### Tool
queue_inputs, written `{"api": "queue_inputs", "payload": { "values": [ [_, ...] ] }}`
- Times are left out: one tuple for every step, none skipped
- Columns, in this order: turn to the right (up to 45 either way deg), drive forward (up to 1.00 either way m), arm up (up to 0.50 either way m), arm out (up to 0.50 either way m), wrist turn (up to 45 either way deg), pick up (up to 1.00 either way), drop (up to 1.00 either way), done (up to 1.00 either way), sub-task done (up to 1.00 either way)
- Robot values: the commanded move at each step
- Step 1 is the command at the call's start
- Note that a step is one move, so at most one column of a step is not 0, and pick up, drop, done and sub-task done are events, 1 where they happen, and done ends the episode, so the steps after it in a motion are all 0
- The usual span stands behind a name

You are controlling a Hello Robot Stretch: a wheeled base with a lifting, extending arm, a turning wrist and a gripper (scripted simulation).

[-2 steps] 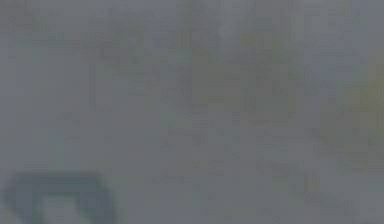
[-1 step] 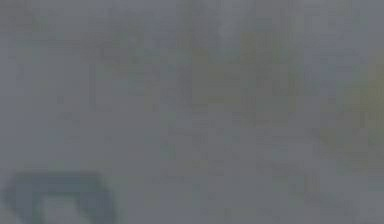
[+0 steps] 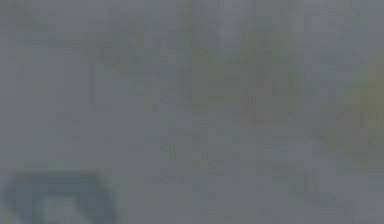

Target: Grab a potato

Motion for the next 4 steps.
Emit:
{"api": "queue_inputs", "payload": {
  "values": [
    [0.0,0.0,0.0,0.26,0.0,0.0,0.0,0.0,0.0],
    [0.0,0.0,0.0,0.0,45.0,0.0,0.0,0.0,0.0],
    [0.0,0.0,0.0,0.0,45.0,0.0,0.0,0.0,0.0],
    [0.0,0.0,0.0,0.0,45.0,0.0,0.0,0.0,0.0]
  ]
}}
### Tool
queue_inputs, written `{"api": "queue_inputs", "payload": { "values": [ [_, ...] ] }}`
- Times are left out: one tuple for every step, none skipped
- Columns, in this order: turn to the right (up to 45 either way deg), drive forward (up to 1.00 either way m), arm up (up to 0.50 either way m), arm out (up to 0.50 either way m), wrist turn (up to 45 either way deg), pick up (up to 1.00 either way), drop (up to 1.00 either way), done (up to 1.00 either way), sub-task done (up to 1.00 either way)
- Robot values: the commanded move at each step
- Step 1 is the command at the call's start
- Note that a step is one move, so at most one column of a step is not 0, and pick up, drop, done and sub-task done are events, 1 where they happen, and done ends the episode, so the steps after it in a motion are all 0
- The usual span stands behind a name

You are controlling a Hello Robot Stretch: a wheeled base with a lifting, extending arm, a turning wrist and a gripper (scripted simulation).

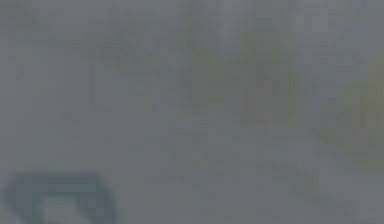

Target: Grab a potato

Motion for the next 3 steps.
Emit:
{"api": "queue_inputs", "payload": {
  "values": [
    [0.0,0.0,0.0,0.0,39.0,0.0,0.0,0.0,0.0],
    [0.0,0.0,-0.3,0.0,0.0,0.0,0.0,0.0,0.0],
    [0.0,0.0,0.0,0.0,0.0,1.0,0.0,0.0,0.0]
  ]
}}
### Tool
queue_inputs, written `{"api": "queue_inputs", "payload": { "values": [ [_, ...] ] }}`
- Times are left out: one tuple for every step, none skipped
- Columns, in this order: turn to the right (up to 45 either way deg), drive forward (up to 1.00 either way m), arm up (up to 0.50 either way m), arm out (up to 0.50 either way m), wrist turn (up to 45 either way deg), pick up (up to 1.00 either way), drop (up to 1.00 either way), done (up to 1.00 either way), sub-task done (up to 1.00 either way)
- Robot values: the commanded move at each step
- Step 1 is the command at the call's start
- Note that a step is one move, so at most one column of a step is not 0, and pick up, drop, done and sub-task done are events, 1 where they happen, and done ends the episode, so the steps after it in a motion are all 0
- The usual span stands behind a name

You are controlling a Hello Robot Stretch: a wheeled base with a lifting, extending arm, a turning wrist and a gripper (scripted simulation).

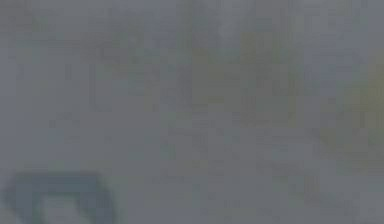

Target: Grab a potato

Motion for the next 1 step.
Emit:
{"api": "queue_inputs", "payload": {
  "values": [
    [0.0,0.0,0.1,0.0,0.0,0.0,0.0,0.0,0.0]
  ]
}}
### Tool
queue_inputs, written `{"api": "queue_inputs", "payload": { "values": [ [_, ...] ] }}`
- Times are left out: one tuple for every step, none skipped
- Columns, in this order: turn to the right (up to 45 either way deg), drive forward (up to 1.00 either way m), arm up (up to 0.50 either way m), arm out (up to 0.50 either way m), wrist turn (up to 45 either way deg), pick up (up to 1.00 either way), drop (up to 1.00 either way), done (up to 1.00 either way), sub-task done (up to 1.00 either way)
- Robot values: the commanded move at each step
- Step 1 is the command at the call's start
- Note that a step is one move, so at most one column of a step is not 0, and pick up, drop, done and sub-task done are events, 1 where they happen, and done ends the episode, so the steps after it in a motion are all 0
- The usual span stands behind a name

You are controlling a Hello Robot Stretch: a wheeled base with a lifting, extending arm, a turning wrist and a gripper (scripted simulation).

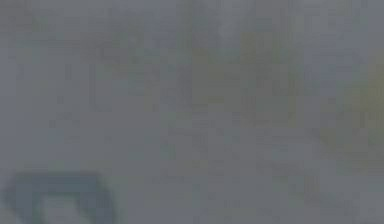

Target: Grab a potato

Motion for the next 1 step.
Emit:
{"api": "queue_inputs", "payload": {
  "values": [
    [0.0,0.0,0.0,0.0,0.0,0.0,0.0,1.0,0.0]
  ]
}}
